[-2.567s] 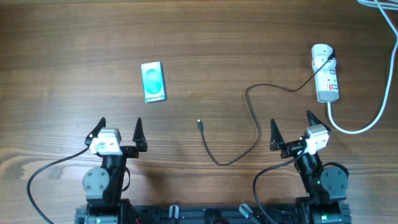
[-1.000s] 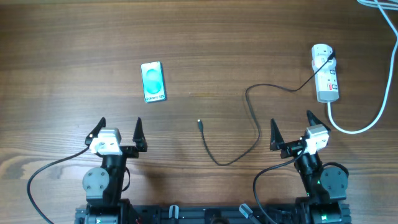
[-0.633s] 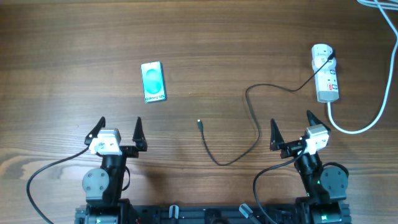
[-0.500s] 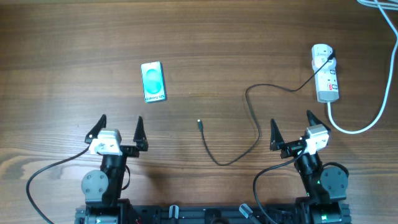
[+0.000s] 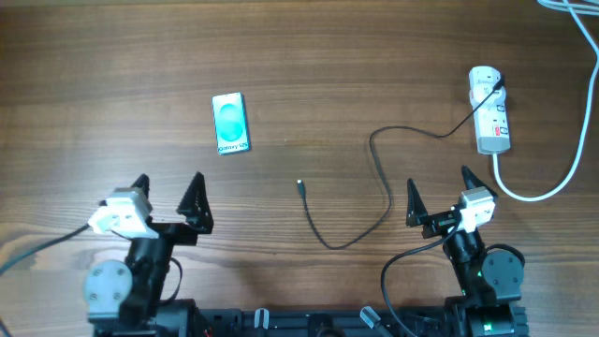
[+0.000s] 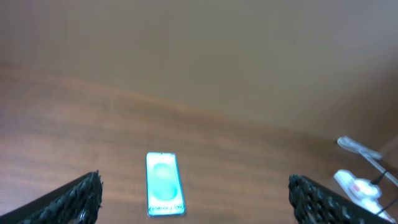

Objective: Plug charger to phone and switch on socket

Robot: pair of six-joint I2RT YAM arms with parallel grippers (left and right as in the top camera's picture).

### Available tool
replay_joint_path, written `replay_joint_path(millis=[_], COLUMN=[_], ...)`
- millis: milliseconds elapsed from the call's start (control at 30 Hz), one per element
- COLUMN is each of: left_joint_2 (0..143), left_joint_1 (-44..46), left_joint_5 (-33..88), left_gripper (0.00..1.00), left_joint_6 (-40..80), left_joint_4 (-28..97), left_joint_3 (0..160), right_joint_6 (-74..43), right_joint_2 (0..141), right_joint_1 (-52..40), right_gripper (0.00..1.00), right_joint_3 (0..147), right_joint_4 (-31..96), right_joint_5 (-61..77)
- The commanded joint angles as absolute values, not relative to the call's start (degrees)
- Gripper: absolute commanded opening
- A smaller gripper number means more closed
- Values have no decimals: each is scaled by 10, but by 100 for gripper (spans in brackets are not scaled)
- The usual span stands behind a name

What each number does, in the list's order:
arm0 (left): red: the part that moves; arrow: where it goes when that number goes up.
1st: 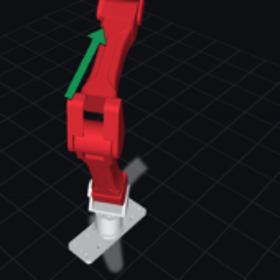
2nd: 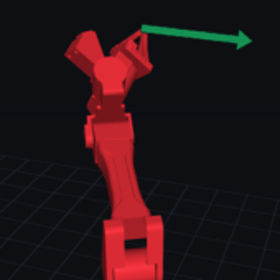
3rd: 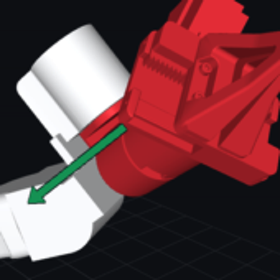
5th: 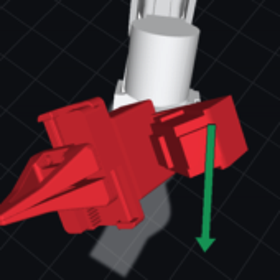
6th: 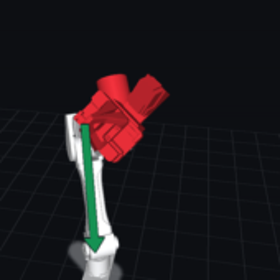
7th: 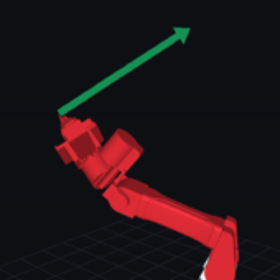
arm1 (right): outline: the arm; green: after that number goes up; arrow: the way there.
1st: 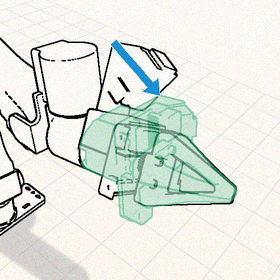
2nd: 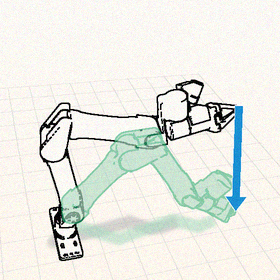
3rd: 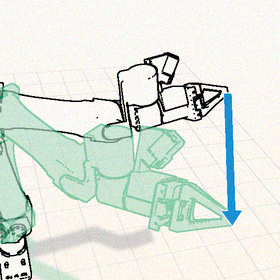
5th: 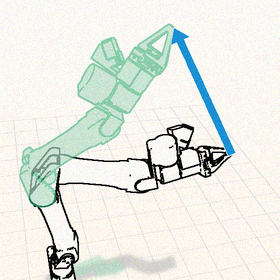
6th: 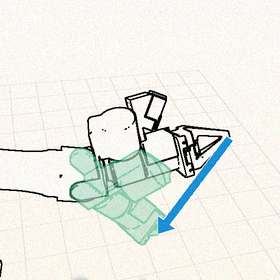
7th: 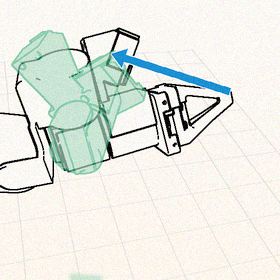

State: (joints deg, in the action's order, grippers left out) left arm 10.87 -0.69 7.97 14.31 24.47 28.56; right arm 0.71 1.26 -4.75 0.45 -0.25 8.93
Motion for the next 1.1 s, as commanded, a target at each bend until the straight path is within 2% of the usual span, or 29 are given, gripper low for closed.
replay_joint_path(millis=[0, 133, 267, 600, 633, 733, 800, 833, 1067], left_joint_2=[189, 312, 398, 520, 528, 548, 563, 570, 628], left_joint_1=[-4, -4, -4, -4, -4, -4, -4, -4, 6], left_joint_5=[110, 169, 225, 227, 227, 227, 227, 227, 227], left_gripper=[100, 100, 100, 100, 96, 52, 8, 4, 4], left_joint_6=[152, 153, 155, 155, 155, 155, 160, 171, 174], left_joint_4=[285, 329, 311, 320, 320, 323, 333, 338, 361], left_joint_3=[383, 474, 488, 488, 488, 488, 488, 488, 488], right_joint_6=[11, 11, 11, 11, 11, 11, 11, 11, 11], right_joint_2=[13, 13, 13, 13, 13, 13, 13, 13, 13], right_joint_1=[-50, -50, -50, -50, -50, -50, -50, -50, -50], right_gripper=[100, 100, 100, 100, 100, 100, 100, 100, 100], right_joint_3=[3, 3, 3, 3, 3, 3, 3, 3, 3], right_joint_4=[-6, -6, -6, -6, -6, -6, -6, -6, -6], right_joint_5=[88, 88, 88, 88, 88, 88, 88, 88, 88])
